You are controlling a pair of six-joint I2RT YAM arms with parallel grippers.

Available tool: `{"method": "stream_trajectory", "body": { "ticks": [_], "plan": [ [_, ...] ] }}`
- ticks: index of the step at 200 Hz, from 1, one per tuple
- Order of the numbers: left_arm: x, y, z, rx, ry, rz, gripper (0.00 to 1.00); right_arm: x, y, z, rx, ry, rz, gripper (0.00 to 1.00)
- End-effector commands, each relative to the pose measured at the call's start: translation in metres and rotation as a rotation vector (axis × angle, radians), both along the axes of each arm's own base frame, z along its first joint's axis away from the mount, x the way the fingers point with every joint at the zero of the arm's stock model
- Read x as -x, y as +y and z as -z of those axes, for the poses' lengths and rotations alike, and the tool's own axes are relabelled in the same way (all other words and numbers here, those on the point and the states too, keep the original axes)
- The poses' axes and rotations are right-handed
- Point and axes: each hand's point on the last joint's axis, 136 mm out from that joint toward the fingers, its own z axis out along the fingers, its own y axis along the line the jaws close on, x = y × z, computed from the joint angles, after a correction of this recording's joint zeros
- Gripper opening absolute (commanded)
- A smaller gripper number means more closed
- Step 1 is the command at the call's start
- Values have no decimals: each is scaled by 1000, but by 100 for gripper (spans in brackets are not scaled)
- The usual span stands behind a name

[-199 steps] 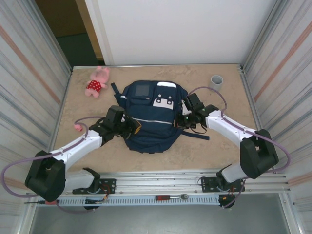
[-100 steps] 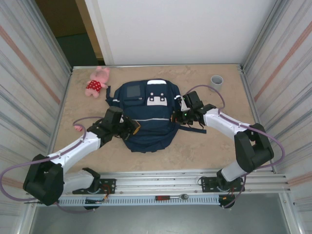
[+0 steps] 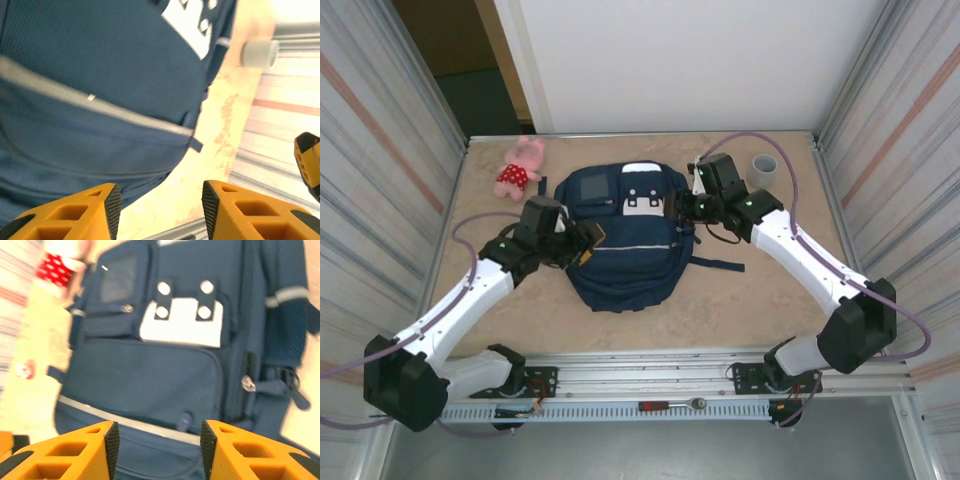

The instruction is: Pack the student bag

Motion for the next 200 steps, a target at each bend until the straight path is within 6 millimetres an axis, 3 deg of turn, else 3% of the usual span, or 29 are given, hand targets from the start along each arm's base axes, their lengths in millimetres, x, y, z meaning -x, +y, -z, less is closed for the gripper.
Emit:
{"method": "stream_trajectory", "body": {
  "ticks": [1,28,47,78,98,125,163,184,200],
  "plan": [
    [-16,19,-1,-80,-34,5,47,-4,18,12,-26,43,-51,45],
    [-44,30,13,-146,-59,22,46,-13,45,34,-79,83,-106,45],
    [-50,24,40,-170,-14,68,46,-9,58,72,-111,155,-164,45],
    [-29,30,117,-280,123,103,44,4,35,170,-27,329,-61,45],
    [-7,32,156,-337,203,136,44,22,22,208,-2,404,-14,44],
    [23,15,176,-362,248,197,44,47,9,219,29,433,9,44],
    [48,-16,175,-360,241,250,45,81,-21,217,93,453,56,43],
    [41,-26,158,-380,188,283,46,94,-35,210,106,448,82,44],
    [29,-30,132,-378,123,290,49,94,-38,188,90,408,76,46]
  ]
}}
